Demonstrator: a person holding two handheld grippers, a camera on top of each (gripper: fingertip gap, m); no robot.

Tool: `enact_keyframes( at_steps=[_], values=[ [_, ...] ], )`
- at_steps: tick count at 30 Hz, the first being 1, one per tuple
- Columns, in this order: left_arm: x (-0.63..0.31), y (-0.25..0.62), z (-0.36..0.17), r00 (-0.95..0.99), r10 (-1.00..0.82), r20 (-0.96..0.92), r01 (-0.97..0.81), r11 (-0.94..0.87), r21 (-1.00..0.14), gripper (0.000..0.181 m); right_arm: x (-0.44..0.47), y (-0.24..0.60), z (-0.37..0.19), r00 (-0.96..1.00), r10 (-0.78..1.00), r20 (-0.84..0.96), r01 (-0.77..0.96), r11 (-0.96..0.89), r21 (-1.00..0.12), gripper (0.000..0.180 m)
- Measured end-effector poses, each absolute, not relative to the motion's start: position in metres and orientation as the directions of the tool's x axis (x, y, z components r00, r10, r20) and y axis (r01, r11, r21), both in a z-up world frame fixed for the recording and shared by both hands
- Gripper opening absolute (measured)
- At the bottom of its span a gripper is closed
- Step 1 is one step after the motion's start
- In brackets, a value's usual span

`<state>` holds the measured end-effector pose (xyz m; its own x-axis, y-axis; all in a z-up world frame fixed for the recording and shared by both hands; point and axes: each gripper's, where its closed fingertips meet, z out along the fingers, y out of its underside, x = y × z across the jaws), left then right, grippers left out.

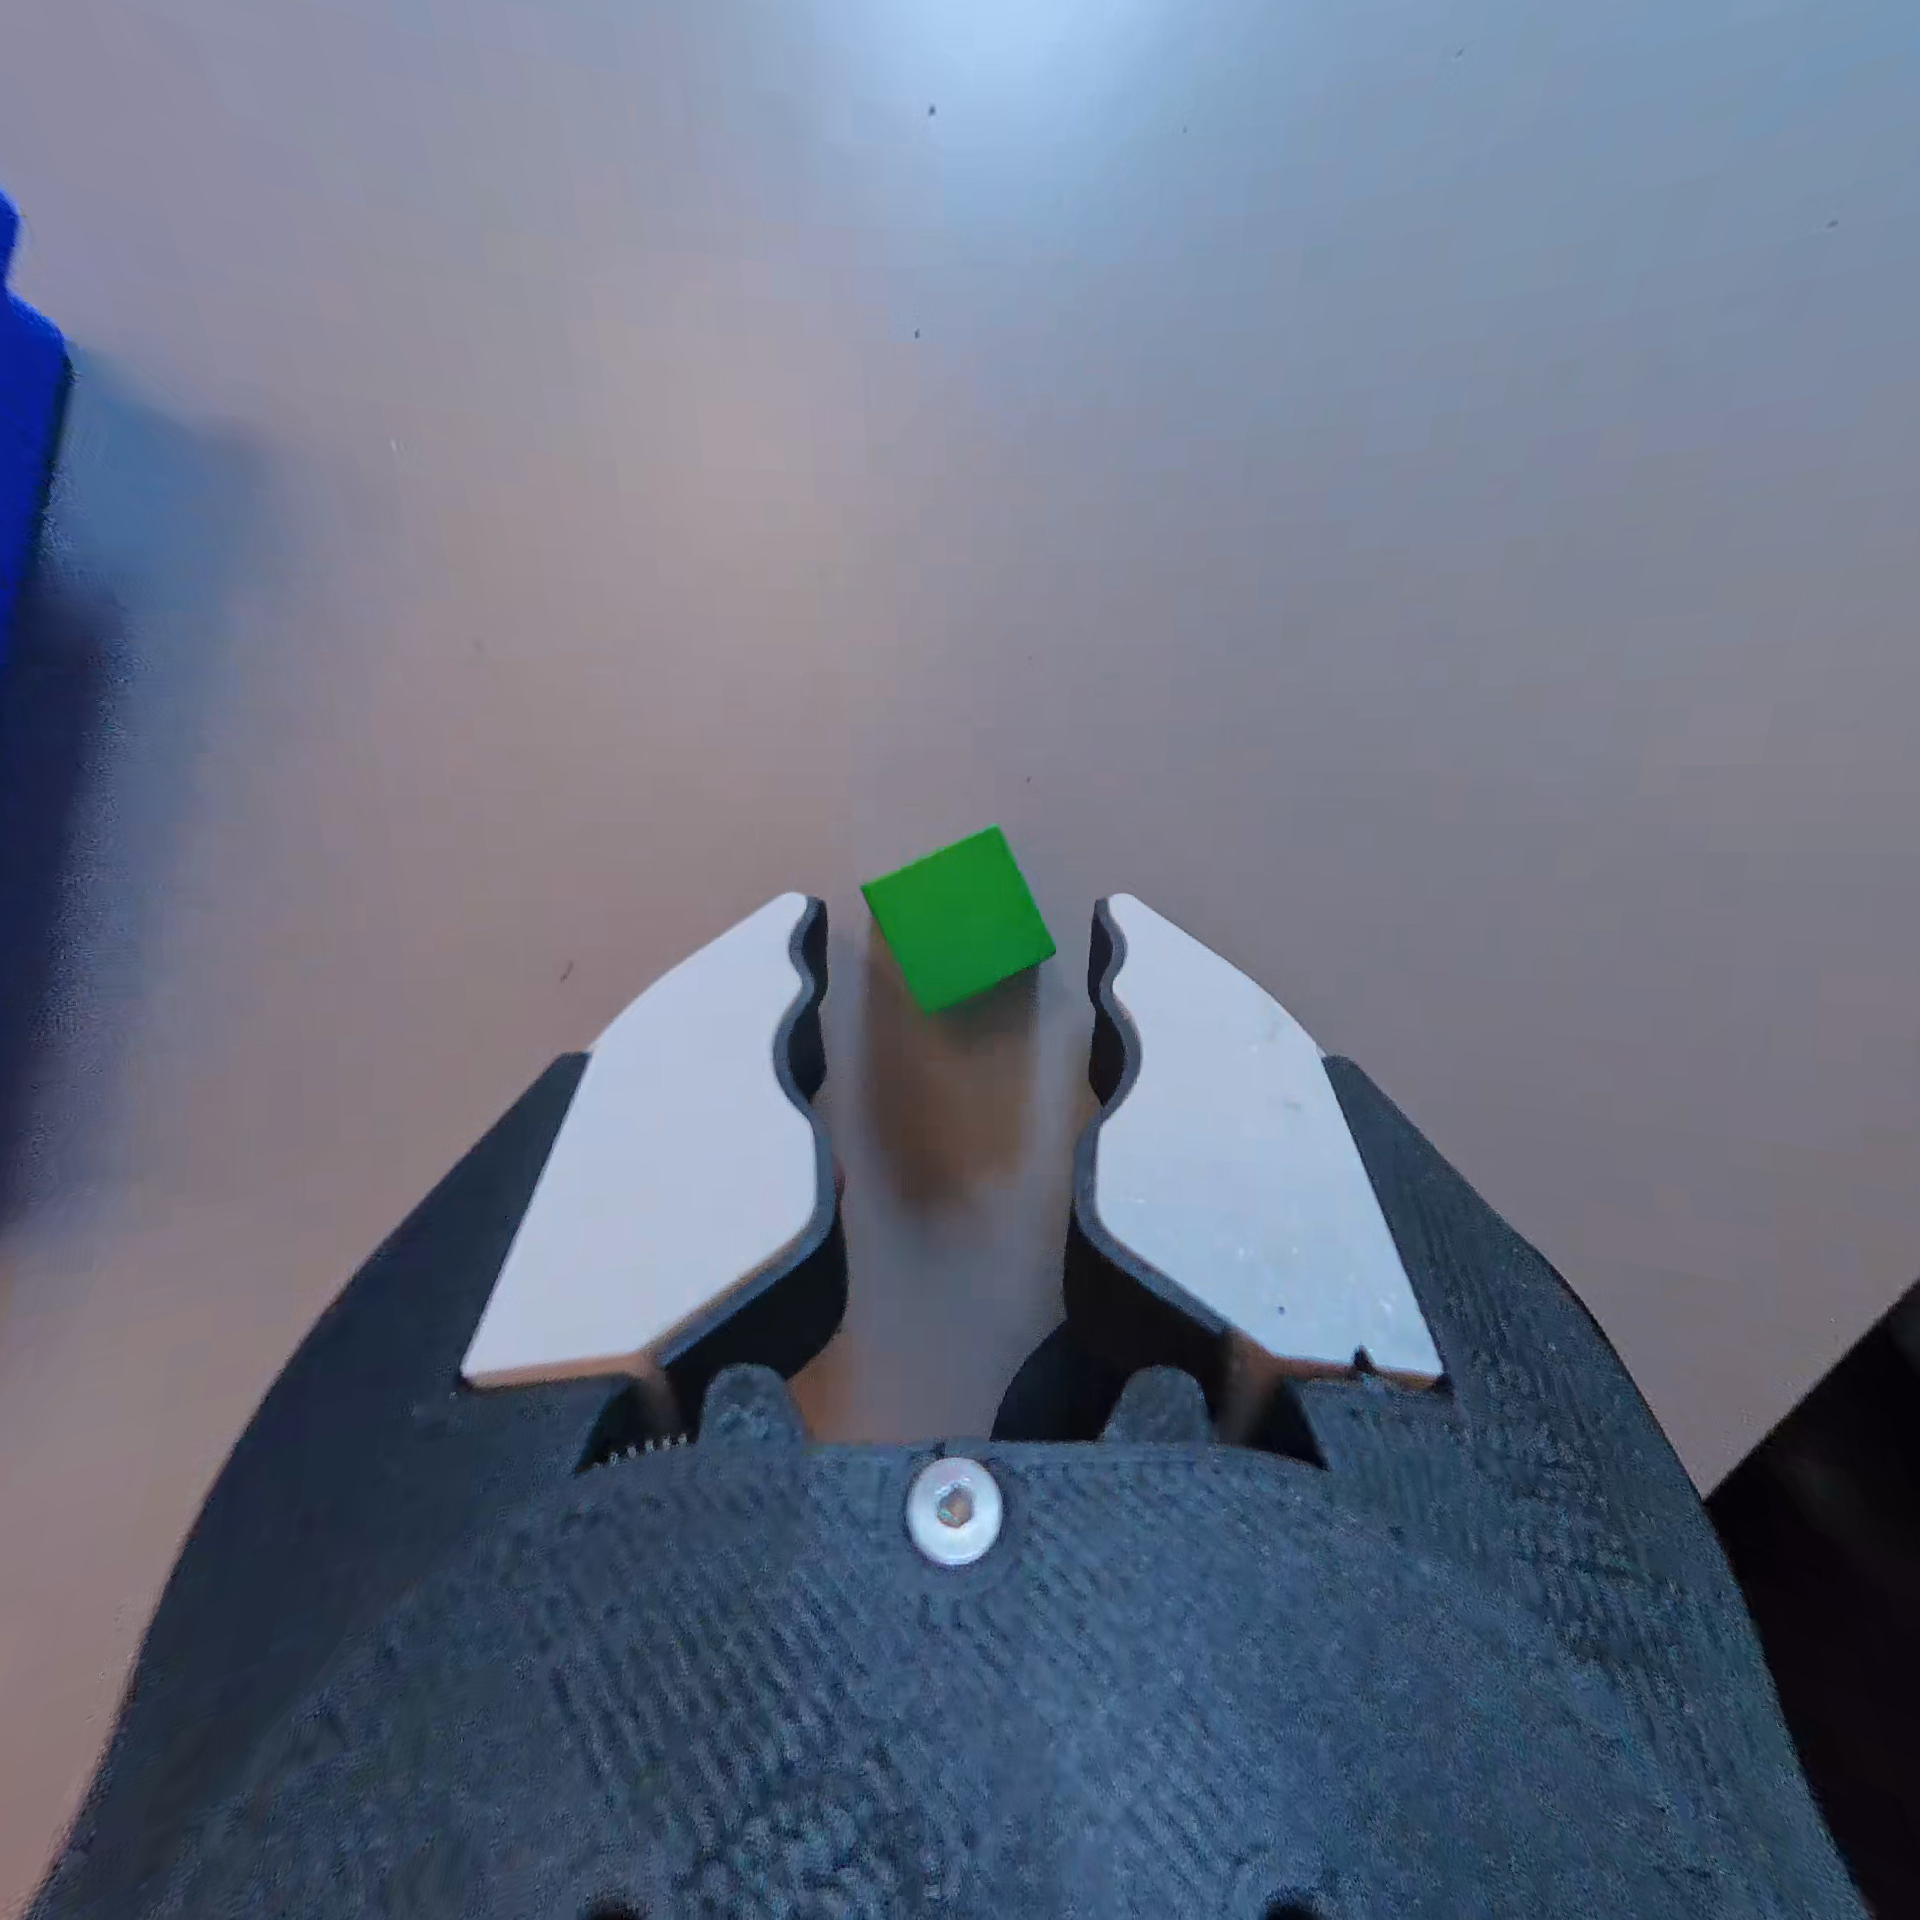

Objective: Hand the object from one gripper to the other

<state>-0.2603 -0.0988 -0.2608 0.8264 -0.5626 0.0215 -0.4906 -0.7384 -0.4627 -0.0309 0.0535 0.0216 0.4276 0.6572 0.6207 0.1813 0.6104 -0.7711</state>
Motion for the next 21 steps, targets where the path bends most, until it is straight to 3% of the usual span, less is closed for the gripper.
enact_keyframes(
  at_steps=[1, 5, 7, 11, 14, 18, 21],
  values=[
    [-0.26, -0.099, -0.264, 0.83, -0.557, 0.025, -0.484, -0.743, -0.463, 0.044, -0.03, 0.053, 0.023, 0.43, 0.656, 0.621, 0.179, 0.612, -0.77, 0.0],
    [-0.259, -0.093, -0.261, 0.799, -0.598, -0.057, -0.543, -0.679, -0.495, 0.034, -0.028, 0.053, 0.026, 0.435, 0.665, 0.607, 0.16, 0.607, -0.779, 0.0],
    [-0.249, -0.082, -0.243, 0.775, -0.623, -0.107, -0.561, -0.6, -0.57, 0.033, -0.029, 0.051, 0.026, 0.423, 0.673, 0.607, 0.152, 0.608, -0.78, 0.0],
    [-0.213, -0.04, -0.174, 0.766, -0.602, -0.224, -0.507, -0.353, -0.786, 0.033, -0.041, 0.039, 0.019, 0.344, 0.769, 0.54, 0.092, 0.544, -0.834, 0.0],
    [-0.184, -0.007, -0.11, 0.774, -0.529, -0.347, -0.475, -0.124, -0.871, 0.033, -0.047, 0.044, 0.016, 0.352, 0.837, 0.42, 0.06, 0.427, -0.902, 0.0],
    [-0.138, 0.024, -0.028, 0.781, -0.41, -0.472, -0.447, 0.162, -0.88, 0.033, -0.052, 0.04, 0.023, 0.301, 0.937, 0.179, -0.097, 0.217, -0.971, 0.003],
    [-0.11, 0.033, 0.02, 0.779, -0.261, -0.57, -0.469, 0.361, -0.806, 0.033, -0.058, 0.031, 0.028, 0.209, 0.978, 0.026, -0.183, 0.065, -0.981, 0.019]
  ],
)
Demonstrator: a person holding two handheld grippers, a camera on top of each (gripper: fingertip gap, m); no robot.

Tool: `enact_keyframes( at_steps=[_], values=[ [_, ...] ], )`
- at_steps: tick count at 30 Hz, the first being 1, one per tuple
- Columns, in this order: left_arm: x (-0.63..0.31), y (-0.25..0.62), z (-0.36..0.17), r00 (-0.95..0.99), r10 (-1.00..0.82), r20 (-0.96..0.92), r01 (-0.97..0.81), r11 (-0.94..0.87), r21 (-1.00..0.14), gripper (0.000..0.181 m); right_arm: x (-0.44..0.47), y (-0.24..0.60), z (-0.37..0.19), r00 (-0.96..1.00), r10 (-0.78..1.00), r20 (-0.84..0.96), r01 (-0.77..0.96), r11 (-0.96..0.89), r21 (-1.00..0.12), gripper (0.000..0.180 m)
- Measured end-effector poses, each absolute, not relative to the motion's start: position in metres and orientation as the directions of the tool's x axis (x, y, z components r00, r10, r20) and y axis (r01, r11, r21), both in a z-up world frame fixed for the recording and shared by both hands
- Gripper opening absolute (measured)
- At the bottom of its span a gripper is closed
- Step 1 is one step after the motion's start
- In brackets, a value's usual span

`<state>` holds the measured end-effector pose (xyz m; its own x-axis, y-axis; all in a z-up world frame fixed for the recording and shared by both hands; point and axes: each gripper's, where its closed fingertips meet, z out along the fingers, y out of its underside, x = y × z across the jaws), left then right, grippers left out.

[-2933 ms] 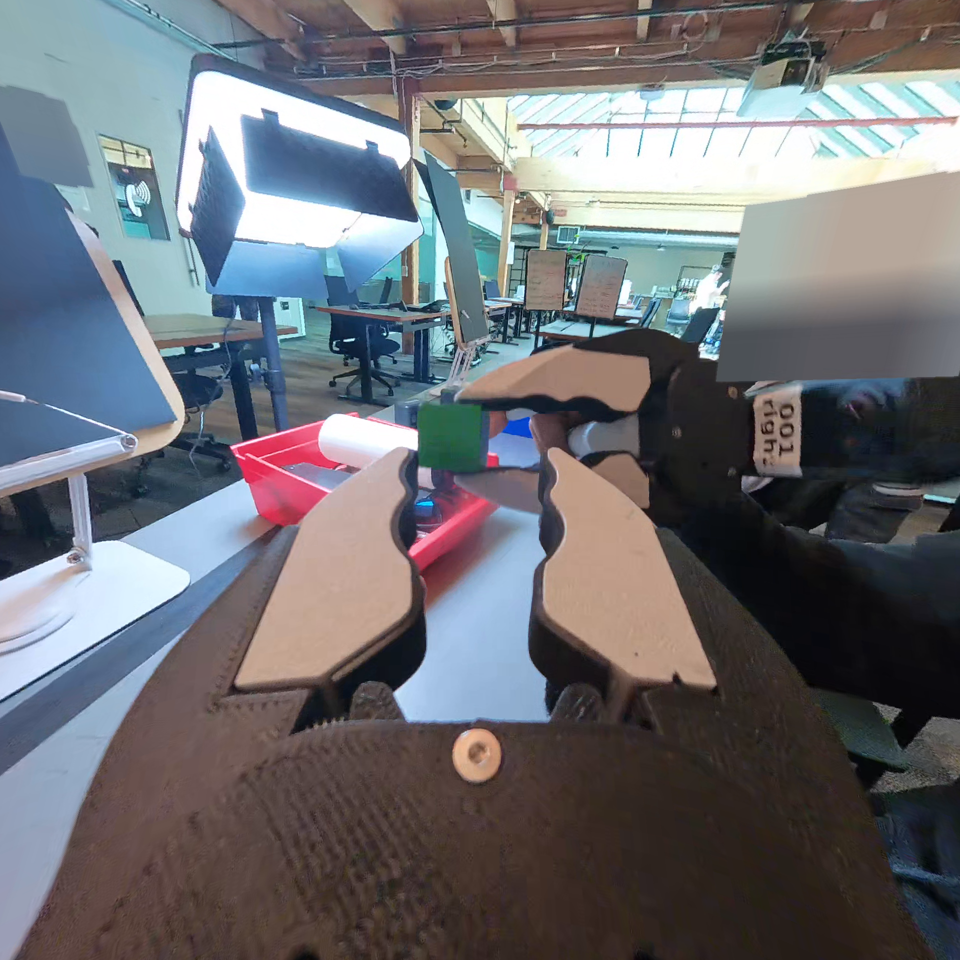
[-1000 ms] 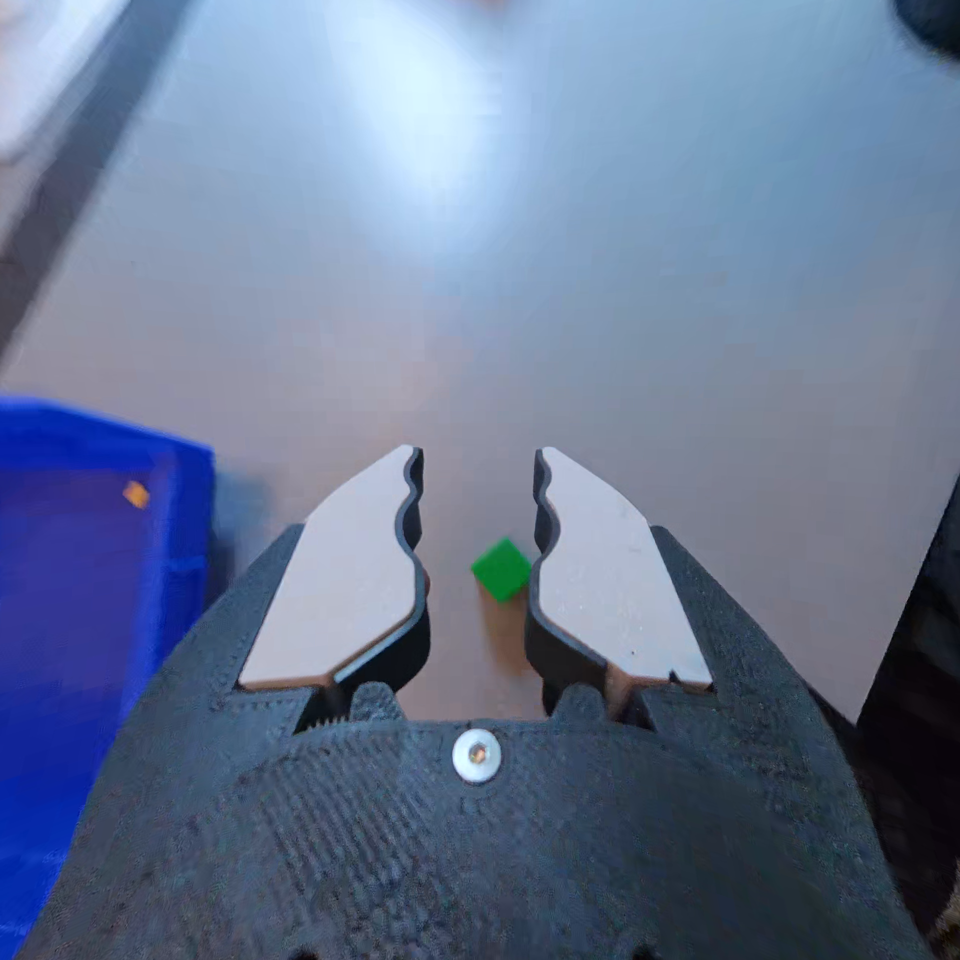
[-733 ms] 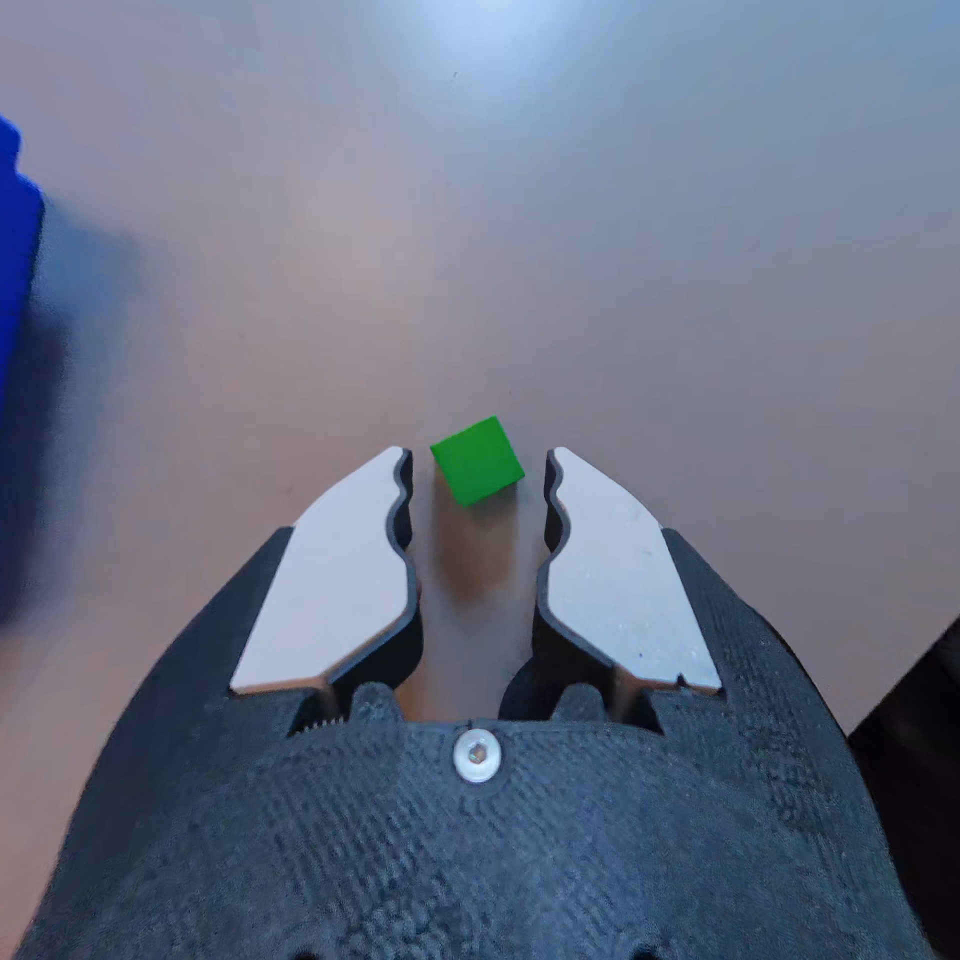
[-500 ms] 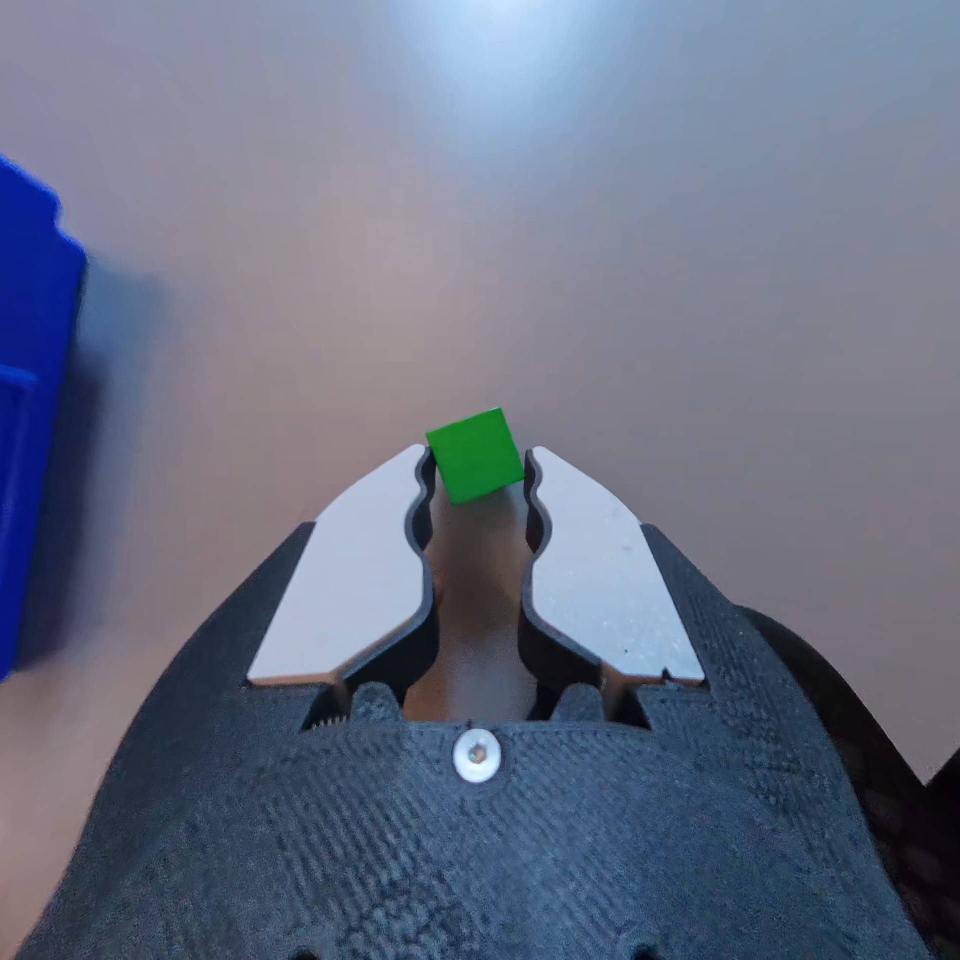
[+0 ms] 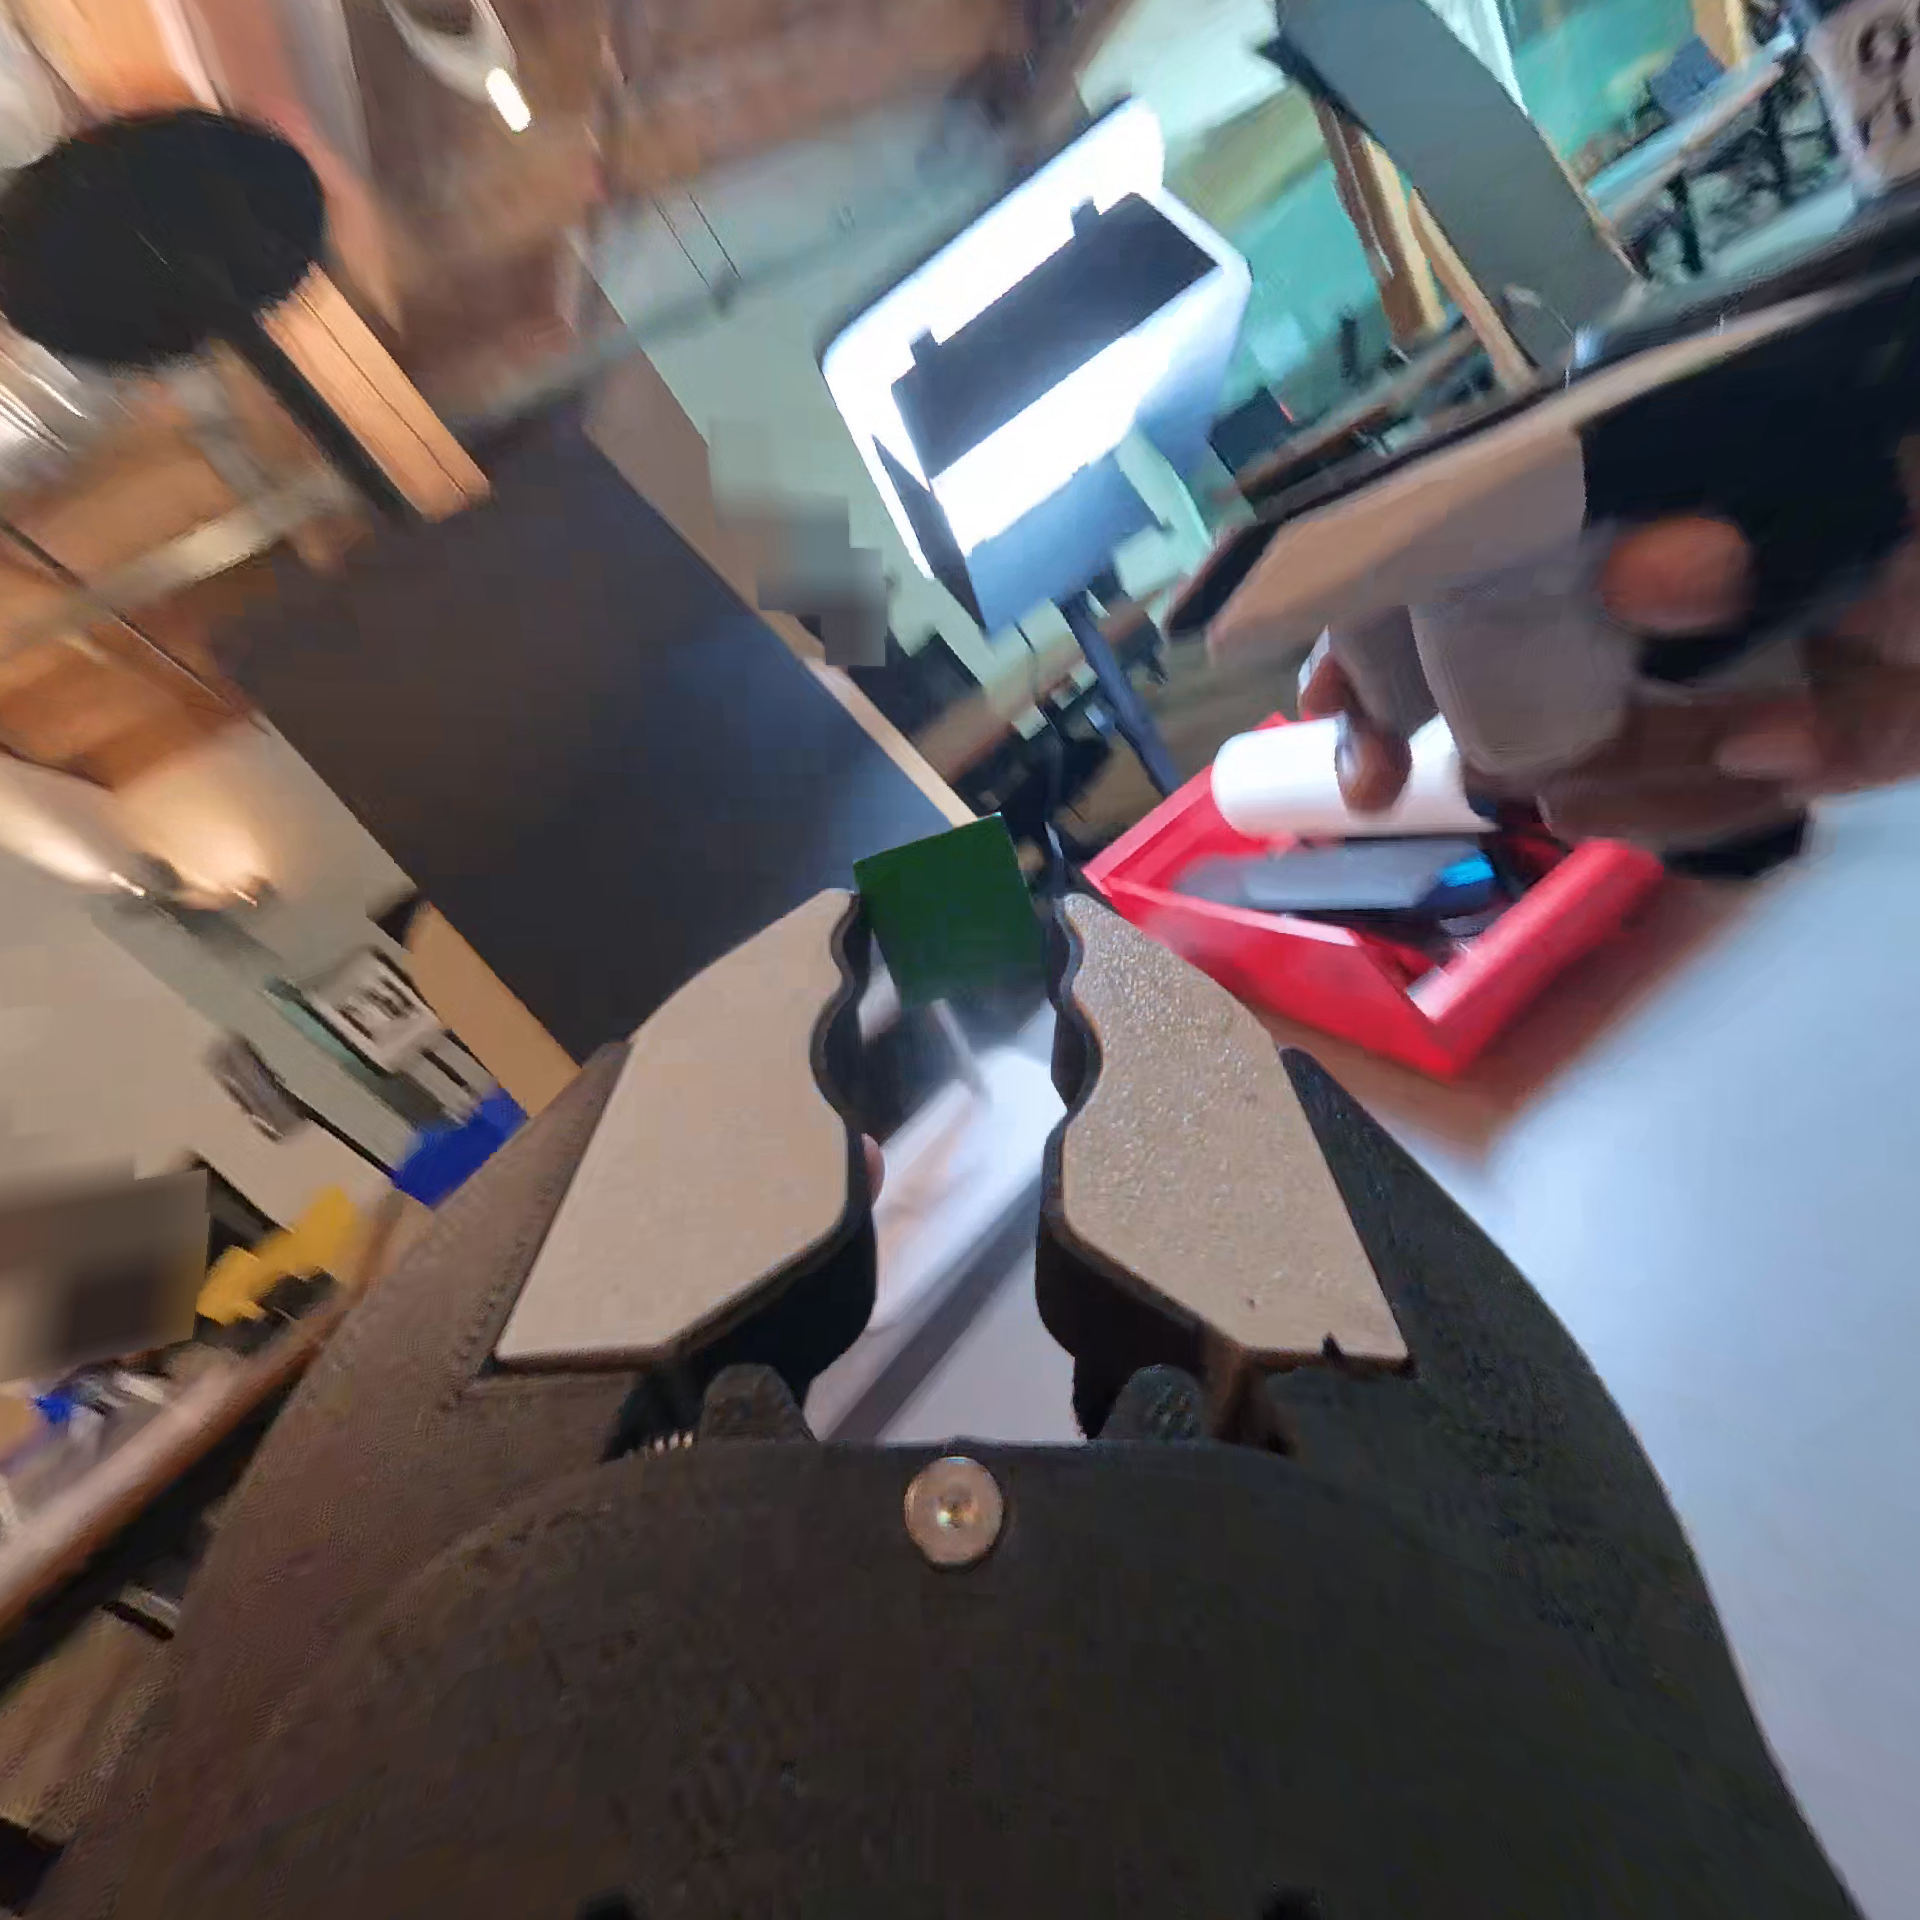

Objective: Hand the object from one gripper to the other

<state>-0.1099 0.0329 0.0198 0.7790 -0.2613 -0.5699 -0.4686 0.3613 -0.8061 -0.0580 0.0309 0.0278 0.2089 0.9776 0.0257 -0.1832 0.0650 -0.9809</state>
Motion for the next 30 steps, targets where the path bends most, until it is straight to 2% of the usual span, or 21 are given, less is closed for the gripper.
enact_keyframes(
  at_steps=[3, 8, 13, 15, 18, 22, 26, 30],
  values=[
    [-0.094, 0.032, 0.041, 0.761, -0.11, -0.64, -0.524, 0.476, -0.706, 0.033, -0.061, 0.022, 0.034, 0.141, 0.988, -0.064, -0.222, -0.032, -0.974, 0.031],
    [-0.078, 0.02, 0.026, 0.64, 0.048, -0.767, -0.66, 0.544, -0.517, 0.033, -0.074, 0.008, 0.026, 0.089, 0.994, -0.065, -0.173, -0.049, -0.984, 0.041],
    [-0.071, 0.01, 0.018, 0.569, 0.062, -0.82, -0.691, 0.577, -0.435, 0.033, -0.081, 0.0, 0.018, 0.081, 0.995, 0.051, -0.141, 0.062, -0.988, 0.027],
    [-0.07, 0.01, 0.017, 0.59, -0.007, -0.807, -0.65, 0.588, -0.481, 0.032, -0.078, -0.001, 0.019, 0.103, 0.988, 0.113, -0.117, 0.125, -0.985, 0.027],
    [-0.073, 0.011, 0.017, 0.673, -0.232, -0.703, -0.495, 0.564, -0.661, 0.031, -0.065, 0.007, 0.031, 0.238, 0.925, 0.295, -0.093, 0.324, -0.941, 0.027],
    [-0.079, 0.005, 0.027, 0.717, -0.585, -0.38, -0.13, 0.423, -0.897, 0.037, -0.043, 0.013, 0.05, 0.432, 0.7, 0.569, 0.019, 0.624, -0.782, 0.027],
    [-0.073, -0.007, 0.033, 0.589, -0.8, -0.115, 0.123, 0.229, -0.966, 0.042, -0.048, -0.005, 0.049, 0.44, 0.449, 0.778, 0.128, 0.826, -0.549, 0.028],
    [-0.059, -0.022, 0.029, 0.427, -0.904, -0.003, 0.18, 0.088, -0.98, 0.043, -0.067, -0.02, 0.031, 0.365, 0.267, 0.892, 0.22, 0.906, -0.361, 0.028]
  ],
)
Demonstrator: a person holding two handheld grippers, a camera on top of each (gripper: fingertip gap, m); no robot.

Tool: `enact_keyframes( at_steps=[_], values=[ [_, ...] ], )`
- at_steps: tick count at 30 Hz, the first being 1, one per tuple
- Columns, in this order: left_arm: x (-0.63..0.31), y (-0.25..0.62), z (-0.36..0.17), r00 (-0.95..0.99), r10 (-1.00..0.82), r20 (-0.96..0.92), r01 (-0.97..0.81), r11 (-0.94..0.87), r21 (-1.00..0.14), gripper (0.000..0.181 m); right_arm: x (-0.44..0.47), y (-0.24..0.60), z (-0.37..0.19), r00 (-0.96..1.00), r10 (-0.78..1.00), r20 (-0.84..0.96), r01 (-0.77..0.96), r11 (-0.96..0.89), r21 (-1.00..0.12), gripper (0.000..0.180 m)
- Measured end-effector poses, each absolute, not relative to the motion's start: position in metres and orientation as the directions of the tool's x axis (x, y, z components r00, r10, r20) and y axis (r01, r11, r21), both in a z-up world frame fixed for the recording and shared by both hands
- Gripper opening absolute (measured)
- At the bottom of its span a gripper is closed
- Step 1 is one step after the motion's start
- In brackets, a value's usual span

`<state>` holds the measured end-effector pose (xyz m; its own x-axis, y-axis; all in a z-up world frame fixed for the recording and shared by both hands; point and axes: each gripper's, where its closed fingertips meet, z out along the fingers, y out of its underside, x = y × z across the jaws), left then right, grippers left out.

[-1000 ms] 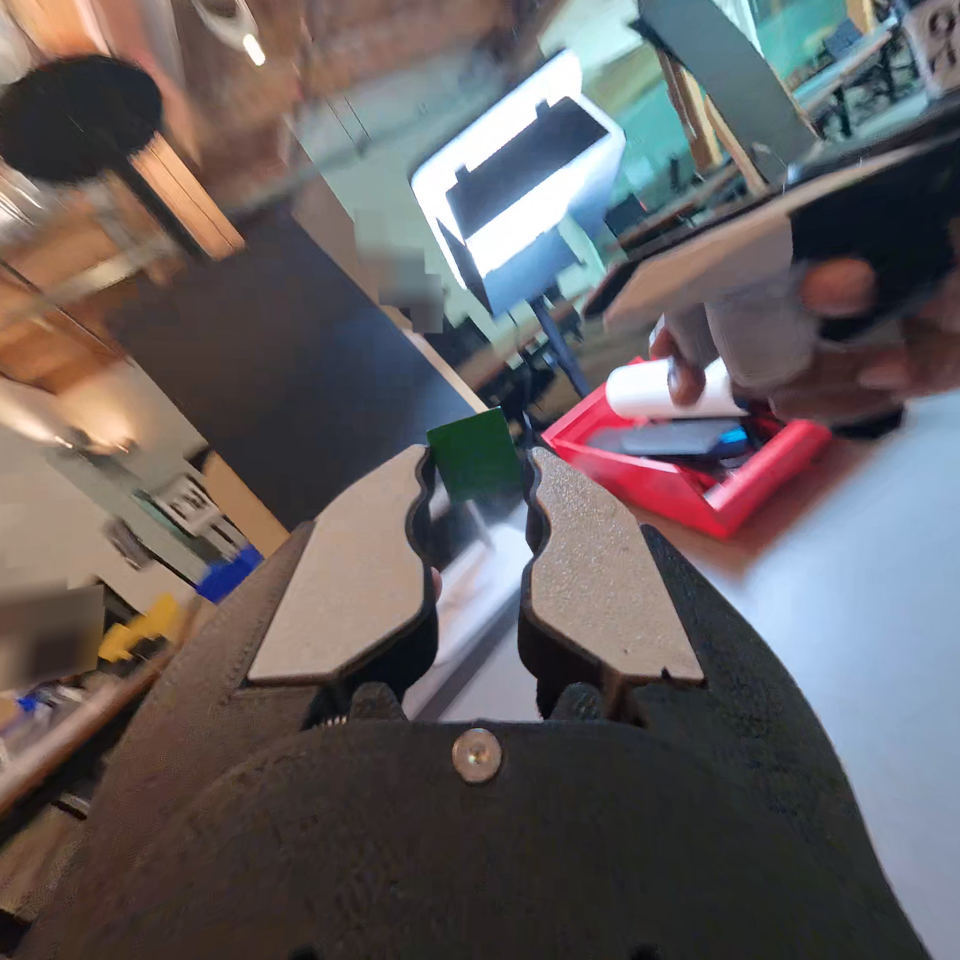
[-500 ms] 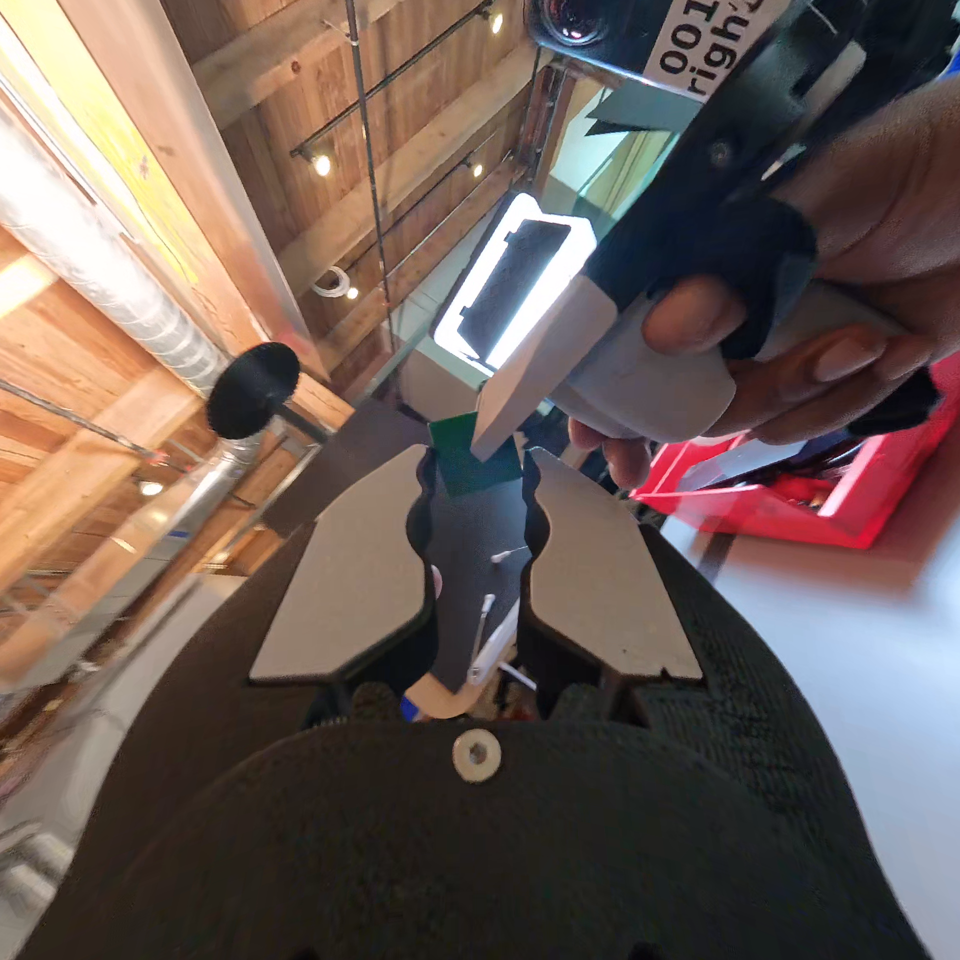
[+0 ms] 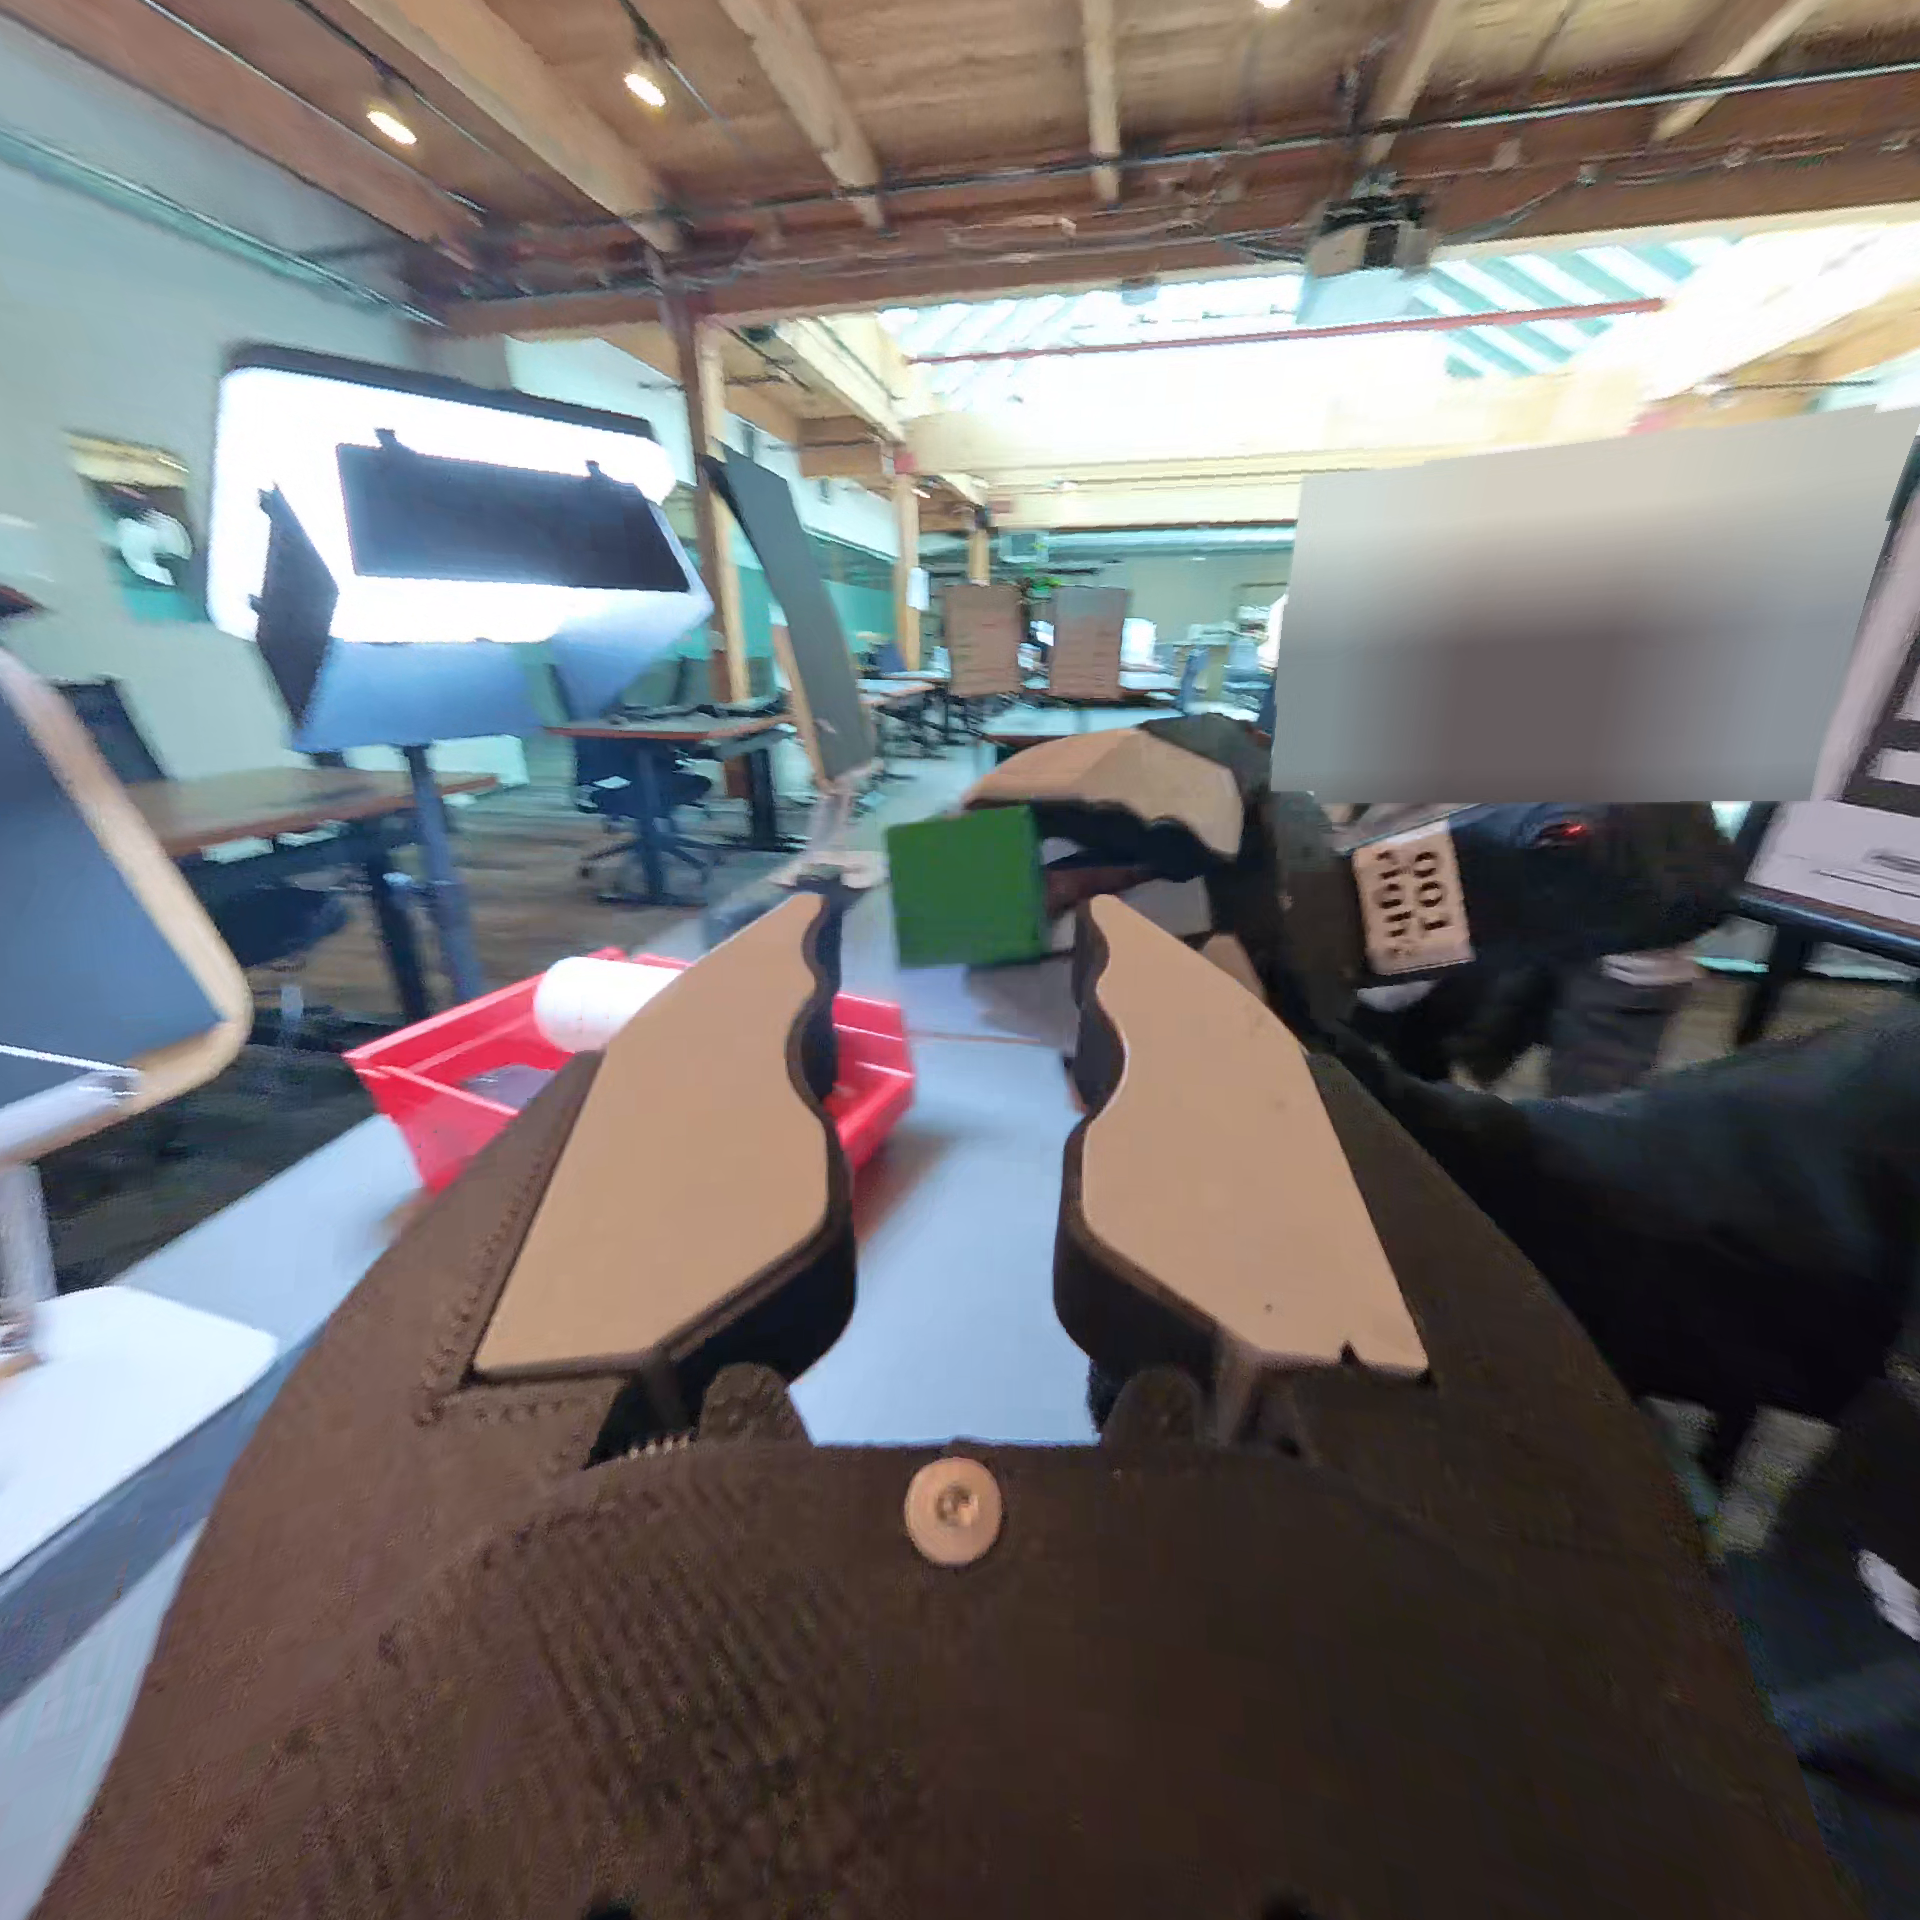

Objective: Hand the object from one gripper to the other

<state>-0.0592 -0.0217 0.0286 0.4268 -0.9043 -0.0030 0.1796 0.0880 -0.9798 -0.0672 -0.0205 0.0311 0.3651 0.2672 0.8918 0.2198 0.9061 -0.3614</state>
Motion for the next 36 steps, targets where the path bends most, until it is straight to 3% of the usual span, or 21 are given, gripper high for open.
enact_keyframes(
  at_steps=[2, 3, 6, 9, 12, 16, 19, 23, 29, 32, 36],
  values=[
    [-0.058, -0.023, 0.025, 0.408, -0.913, 0.012, 0.162, 0.06, -0.985, 0.039, -0.071, -0.024, 0.028, 0.353, 0.206, 0.913, 0.243, 0.922, -0.302, 0.028],
    [-0.06, -0.021, 0.024, 0.431, -0.902, -0.008, 0.145, 0.078, -0.986, 0.029, -0.072, -0.024, 0.026, 0.345, 0.204, 0.916, 0.248, 0.922, -0.299, 0.028],
    [-0.061, -0.02, 0.024, 0.48, -0.87, -0.109, 0.079, 0.167, -0.983, 0.028, -0.072, -0.022, 0.024, 0.336, 0.277, 0.9, 0.221, 0.906, -0.361, 0.028],
    [-0.068, -0.015, 0.026, 0.563, -0.793, -0.233, 0.001, 0.283, -0.959, 0.029, -0.071, -0.021, 0.024, 0.296, 0.533, 0.793, 0.118, 0.803, -0.584, 0.03],
    [-0.076, -0.017, 0.032, 0.605, -0.707, -0.366, -0.051, 0.424, -0.904, 0.028, -0.063, -0.024, 0.034, 0.203, 0.803, 0.56, -0.064, 0.581, -0.811, 0.035],
    [-0.074, -0.033, 0.037, 0.574, -0.649, -0.499, -0.063, 0.573, -0.817, 0.028, -0.057, -0.026, 0.039, -0.007, 0.973, 0.229, -0.171, 0.224, -0.959, 0.04],
    [-0.073, -0.031, 0.034, 0.595, -0.506, -0.624, -0.211, 0.651, -0.729, 0.028, -0.06, -0.029, 0.034, -0.101, 0.99, 0.097, -0.144, 0.082, -0.986, 0.046],
    [-0.066, -0.025, 0.021, 0.531, -0.298, -0.793, -0.448, 0.696, -0.561, 0.028, -0.072, -0.031, 0.023, -0.044, 0.989, 0.139, -0.064, 0.136, -0.989, 0.047],
    [-0.056, -0.028, 0.014, 0.462, -0.223, -0.859, -0.516, 0.719, -0.465, 0.028, -0.077, -0.031, 0.013, -0.034, 0.984, 0.173, -0.008, 0.173, -0.985, 0.037],
    [-0.057, -0.026, 0.014, 0.488, -0.284, -0.826, -0.483, 0.7, -0.526, 0.028, -0.077, -0.03, 0.015, -0.006, 0.975, 0.223, -0.019, 0.223, -0.975, 0.037],
    [-0.066, -0.024, 0.021, 0.56, -0.566, -0.605, -0.241, 0.587, -0.773, 0.034, -0.068, -0.022, 0.029, 0.121, 0.921, 0.369, -0.064, 0.379, -0.923, 0.036]
  ],
)
